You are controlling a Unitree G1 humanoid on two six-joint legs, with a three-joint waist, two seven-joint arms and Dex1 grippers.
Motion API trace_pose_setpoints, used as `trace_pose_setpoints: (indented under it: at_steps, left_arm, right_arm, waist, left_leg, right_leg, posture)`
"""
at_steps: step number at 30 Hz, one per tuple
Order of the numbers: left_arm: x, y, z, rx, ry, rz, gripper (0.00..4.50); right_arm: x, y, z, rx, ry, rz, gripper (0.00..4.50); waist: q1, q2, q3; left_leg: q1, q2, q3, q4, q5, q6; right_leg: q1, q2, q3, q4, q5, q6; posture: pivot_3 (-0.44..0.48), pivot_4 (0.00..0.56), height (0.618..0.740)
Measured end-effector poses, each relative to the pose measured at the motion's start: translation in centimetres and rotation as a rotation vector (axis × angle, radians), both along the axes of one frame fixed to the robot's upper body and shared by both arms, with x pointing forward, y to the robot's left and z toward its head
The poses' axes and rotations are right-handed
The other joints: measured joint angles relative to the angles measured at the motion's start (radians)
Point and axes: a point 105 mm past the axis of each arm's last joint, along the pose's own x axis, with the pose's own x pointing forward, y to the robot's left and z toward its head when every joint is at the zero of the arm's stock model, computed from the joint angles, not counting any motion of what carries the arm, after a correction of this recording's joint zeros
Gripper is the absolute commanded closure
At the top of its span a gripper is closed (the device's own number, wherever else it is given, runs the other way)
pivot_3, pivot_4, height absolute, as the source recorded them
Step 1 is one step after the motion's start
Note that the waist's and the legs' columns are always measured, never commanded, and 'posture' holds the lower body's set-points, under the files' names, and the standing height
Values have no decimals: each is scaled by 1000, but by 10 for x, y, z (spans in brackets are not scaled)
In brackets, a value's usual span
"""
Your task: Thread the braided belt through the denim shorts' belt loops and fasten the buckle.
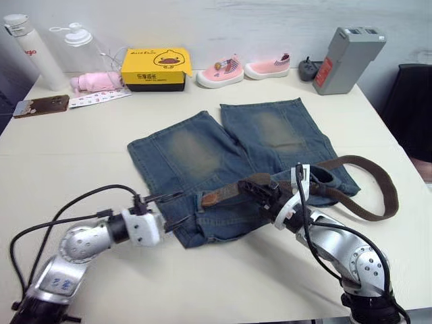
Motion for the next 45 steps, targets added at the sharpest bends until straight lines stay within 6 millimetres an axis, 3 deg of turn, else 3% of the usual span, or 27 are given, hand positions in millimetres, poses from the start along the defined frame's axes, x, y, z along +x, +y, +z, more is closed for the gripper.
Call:
trace_pose_setpoints:
  at_steps: [3, 13, 17, 24, 29, 43, 45]
  left_arm:
    - [-8, 20, -5, -2, 88, 47, 1518]
    - [-15, 16, -5, 0, 122, 10, 1518]
    - [-9, 11, 2, 29, 51, -29, 1518]
    - [4, 16, -12, 234, -119, -72, 1518]
    - [9, 15, -13, 284, -228, -77, 1518]
    - [22, 3, -19, 329, -379, -115, 1518]
    - [22, 0, -19, 329, -392, -122, 2063]
  right_arm:
    - [7, -2, -3, -44, -22, -7, 4500]
    - [10, 7, -17, -107, -22, 13, 4500]
    - [9, 25, -18, -136, -38, 63, 4500]
    - [19, 53, -26, -224, -34, 133, 4500]
    - [17, 70, -28, -269, -51, 181, 4500]
    - [19, 76, -30, -258, -46, 209, 4500]
    - [19, 76, -30, -263, -44, 210, 4500]
  waist:
    - [4, 0, 0]
    - [3, 0, 0]
    - [2, 0, 0]
    - [-6, 0, 0]
    - [-15, 0, 0]
    - [-23, -1, -1]
    - [-23, -1, -2]
  left_leg:
    - [0, 0, 2, 0, 0, 0]
    - [-1, 0, 6, 0, -1, 0]
    - [0, 0, 7, 0, -1, 0]
    - [0, 3, 14, 0, -2, -1]
    - [-1, 4, 16, 0, -3, -1]
    - [-1, 6, 21, 0, -3, -2]
    - [-1, 6, 21, 0, -4, -2]
  right_leg:
    - [-2, 0, 1, 1, 0, 0]
    - [-5, -1, 3, 4, 0, 0]
    - [-6, -1, 3, 4, 0, -1]
    - [-11, 0, 3, 7, 0, -2]
    - [-14, -1, 3, 9, 0, -3]
    - [-21, -1, 3, 12, 1, -5]
    - [-21, -2, 3, 13, 1, -5]
  posture:
    - [0, 150, 670]
    - [0, 150, 670]
    - [0, 150, 670]
    - [0, 150, 670]
    - [0, 150, 670]
    - [0, 150, 670]
    - [0, 150, 670]
